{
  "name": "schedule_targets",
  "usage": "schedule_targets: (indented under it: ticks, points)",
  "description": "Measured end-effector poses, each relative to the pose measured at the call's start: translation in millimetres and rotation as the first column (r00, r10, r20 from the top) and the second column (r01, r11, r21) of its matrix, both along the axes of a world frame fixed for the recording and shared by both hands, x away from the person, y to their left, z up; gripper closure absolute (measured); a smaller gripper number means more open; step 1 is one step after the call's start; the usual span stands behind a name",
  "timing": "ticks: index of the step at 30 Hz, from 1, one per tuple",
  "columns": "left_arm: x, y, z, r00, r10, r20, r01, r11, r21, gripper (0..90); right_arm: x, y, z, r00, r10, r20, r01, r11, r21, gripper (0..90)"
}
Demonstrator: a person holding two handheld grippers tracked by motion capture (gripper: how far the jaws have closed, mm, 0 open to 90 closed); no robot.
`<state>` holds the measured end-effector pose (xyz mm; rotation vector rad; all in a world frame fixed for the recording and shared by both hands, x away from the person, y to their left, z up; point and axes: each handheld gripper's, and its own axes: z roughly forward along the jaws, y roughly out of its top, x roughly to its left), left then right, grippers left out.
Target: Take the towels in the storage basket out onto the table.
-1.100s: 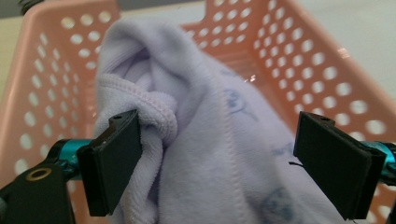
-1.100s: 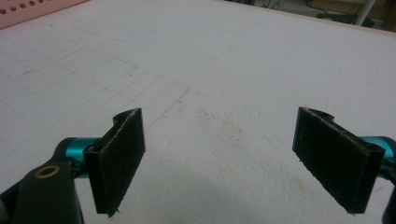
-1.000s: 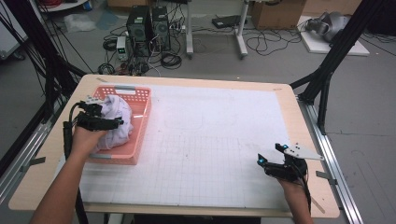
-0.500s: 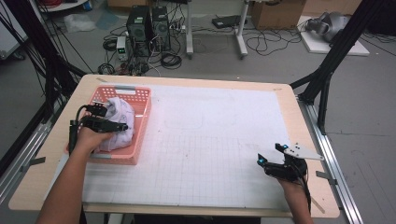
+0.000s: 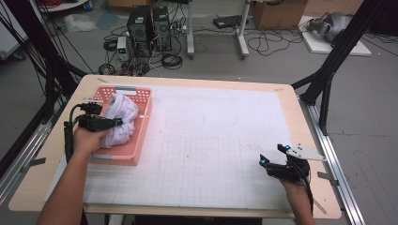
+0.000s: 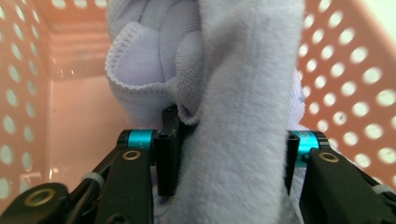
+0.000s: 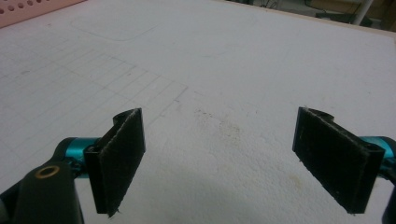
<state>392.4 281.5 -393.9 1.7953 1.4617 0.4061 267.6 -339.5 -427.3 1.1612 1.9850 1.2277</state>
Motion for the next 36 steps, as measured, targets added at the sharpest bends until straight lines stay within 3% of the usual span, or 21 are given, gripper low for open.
schedule_targets:
  ticks: [3,4,6,7,9,12,13,14,17,18,20,21,24,25,26,27,29,33,34,35,36]
  points:
    - [-4.1,2.0,6.3,0.998,0.001,0.063,0.002,0.9989,-0.046,58.1,-0.1,-0.5,0.0,1.0,-0.002,-0.002,0.002,1.0,-0.002,15.6]
    - [-4.1,2.0,6.3,0.998,0.001,0.063,0.002,0.9989,-0.046,58.3,-0.1,-0.5,-0.1,1.0,-0.003,-0.004,0.003,1.0,0.0,15.6]
    - [-10.3,4.6,14.8,0.9887,0.004,0.15,0.009,0.9961,-0.087,58.4,-0.2,-0.6,0.0,1.0,-0.003,-0.003,0.003,1.0,-0.001,15.6]
    - [-10.3,4.6,14.8,0.9887,0.004,0.15,0.009,0.9961,-0.087,58.5,-0.2,-0.7,0.0,1.0,-0.002,-0.003,0.002,1.0,-0.002,15.6]
    - [-17.4,8.3,22.7,0.9743,0.023,0.224,0.006,0.9914,-0.131,58.4,-0.6,-0.5,0.3,1.0,-0.003,-0.007,0.004,1.0,0.004,15.6]
    - [-23.9,11.1,30.0,0.9584,0.037,0.283,0.009,0.987,-0.161,58.4,-1.1,-1.0,0.6,0.9999,-0.008,-0.01,0.008,0.9999,0.007,15.6]
    - [-23.9,11.1,30.0,0.9584,0.037,0.283,0.009,0.987,-0.161,58.4,-1.2,-1.0,0.5,0.9999,-0.009,-0.012,0.009,0.9999,0.007,15.6]
    - [-27.4,11.8,34.4,0.9491,0.045,0.312,0.009,0.9857,-0.168,58.4,-0.7,-1.3,0.4,1.0,-0.007,-0.007,0.007,1.0,0.004,15.6]
    - [-30.3,12.0,41.3,0.9374,0.056,0.344,0.006,0.9838,-0.179,58.4,-0.8,-0.5,0.4,0.9999,-0.006,-0.01,0.007,1.0,0.005,15.6]
    - [-30.3,12.0,41.3,0.9374,0.056,0.344,0.006,0.9838,-0.179,58.4,-0.6,-0.4,0.3,1.0,-0.004,-0.008,0.004,1.0,0.003,15.6]
    - [-32.6,11.9,50.2,0.9228,0.063,0.38,0.012,0.9812,-0.193,58.4,-0.4,-0.3,0.2,1.0,-0.004,-0.007,0.004,1.0,0.001,15.6]
    - [-32.6,11.9,50.2,0.9228,0.063,0.38,0.012,0.9812,-0.193,58.4,-0.4,-0.2,0.2,1.0,-0.004,-0.008,0.004,1.0,0.002,15.6]
    - [-36.7,9.2,63.8,0.8964,0.052,0.44,0.031,0.9832,-0.18,58.3,-0.2,-0.5,0.0,1.0,-0.004,-0.009,0.004,1.0,0.001,15.6]
    - [-37.7,8.3,67.0,0.8901,0.053,0.453,0.035,0.9826,-0.182,58.3,-0.3,-0.5,0.0,0.9999,-0.006,-0.01,0.006,1.0,0.003,15.6]
    - [-37.7,8.3,67.0,0.8901,0.053,0.453,0.035,0.9826,-0.182,58.3,-0.3,-0.5,0.0,0.9999,-0.007,-0.01,0.007,1.0,0.004,15.6]
    - [-39.9,6.6,72.9,0.8767,0.047,0.479,0.047,0.982,-0.183,58.3,-0.2,-0.5,0.0,0.9999,-0.006,-0.009,0.006,1.0,0.004,15.6]
    - [-40.9,5.9,75.7,0.8721,0.042,0.488,0.057,0.981,-0.185,58.3,-0.3,-0.4,0.0,1.0,-0.003,-0.009,0.003,1.0,0.002,15.6]
    - [-46.9,-2.3,88.2,0.8343,0.019,0.551,0.107,0.9746,-0.196,58.1,-0.3,0.1,0.2,1.0,-0.002,-0.008,0.002,1.0,0.001,15.6]
    - [-46.9,-2.3,88.2,0.8343,0.019,0.551,0.107,0.9746,-0.196,58.1,-0.3,0.2,0.2,1.0,-0.002,-0.008,0.002,1.0,0.001,15.6]
    - [-49.5,-6.2,93.9,0.8142,0.009,0.58,0.122,0.975,-0.186,58.0,-0.3,0.2,0.1,1.0,-0.003,-0.008,0.003,1.0,0.001,15.6]
    - [-50.5,-8.3,96.8,0.8051,0.006,0.593,0.13,0.9738,-0.186,58.0,-0.4,0.1,0.2,1.0,-0.002,-0.008,0.002,1.0,0.001,15.6]
